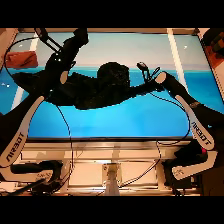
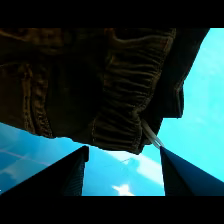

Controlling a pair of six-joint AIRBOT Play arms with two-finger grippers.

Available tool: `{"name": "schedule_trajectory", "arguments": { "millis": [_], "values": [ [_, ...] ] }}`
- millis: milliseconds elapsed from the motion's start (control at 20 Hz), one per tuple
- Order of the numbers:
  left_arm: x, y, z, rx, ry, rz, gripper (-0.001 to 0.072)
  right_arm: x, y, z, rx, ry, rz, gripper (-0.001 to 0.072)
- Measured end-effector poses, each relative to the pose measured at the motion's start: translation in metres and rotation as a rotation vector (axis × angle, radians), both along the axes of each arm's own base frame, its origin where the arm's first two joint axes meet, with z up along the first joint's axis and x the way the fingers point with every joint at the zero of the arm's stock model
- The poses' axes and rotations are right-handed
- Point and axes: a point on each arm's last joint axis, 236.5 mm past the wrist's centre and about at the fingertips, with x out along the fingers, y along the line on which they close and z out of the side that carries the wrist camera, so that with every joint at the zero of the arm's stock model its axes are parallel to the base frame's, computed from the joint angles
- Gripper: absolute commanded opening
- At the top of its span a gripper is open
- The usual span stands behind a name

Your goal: Fold the clothes and pants, and hang the long-sleeved shirts on hangers.

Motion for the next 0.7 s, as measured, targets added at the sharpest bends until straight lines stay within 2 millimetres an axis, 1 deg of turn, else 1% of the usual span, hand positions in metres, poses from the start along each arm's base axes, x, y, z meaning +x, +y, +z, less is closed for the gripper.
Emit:
{"name": "schedule_trajectory", "arguments": {
  "millis": [150,200,300,400,450,500,550,650,700],
  "values": [
    [-0.003,0.007,0.013,-0.005,-0.02,0.009,0.0649,-0.003,-0.007,-0.018,0.024,0.11,-0.071,0.0498],
    [-0.004,0.009,0.015,-0.006,-0.025,0.012,0.0648,-0.005,-0.007,-0.023,0.041,0.141,-0.089,0.0482],
    [-0.004,0.014,0.02,-0.008,-0.031,0.02,0.0648,-0.006,-0.001,-0.03,0.1,0.195,-0.126,0.0474],
    [-0.004,0.018,0.022,-0.008,-0.035,0.027,0.0648,-0.003,0.011,-0.032,0.177,0.228,-0.158,0.047],
    [-0.003,0.02,0.022,-0.008,-0.035,0.031,0.0648,-0.001,0.017,-0.032,0.217,0.24,-0.175,0.0445],
    [-0.003,0.022,0.022,-0.008,-0.035,0.035,0.0648,0.002,0.023,-0.034,0.253,0.253,-0.193,0.0445],
    [-0.002,0.024,0.022,-0.008,-0.034,0.038,0.0648,0.004,0.029,-0.035,0.29,0.268,-0.211,0.04],
    [-0.002,0.027,0.023,-0.008,-0.036,0.044,0.0648,0.008,0.038,-0.037,0.348,0.287,-0.243,0.0239],
    [-0.001,0.029,0.023,-0.008,-0.035,0.047,0.0648,0.011,0.041,-0.036,0.368,0.283,-0.25,0.0144]
  ]
}}
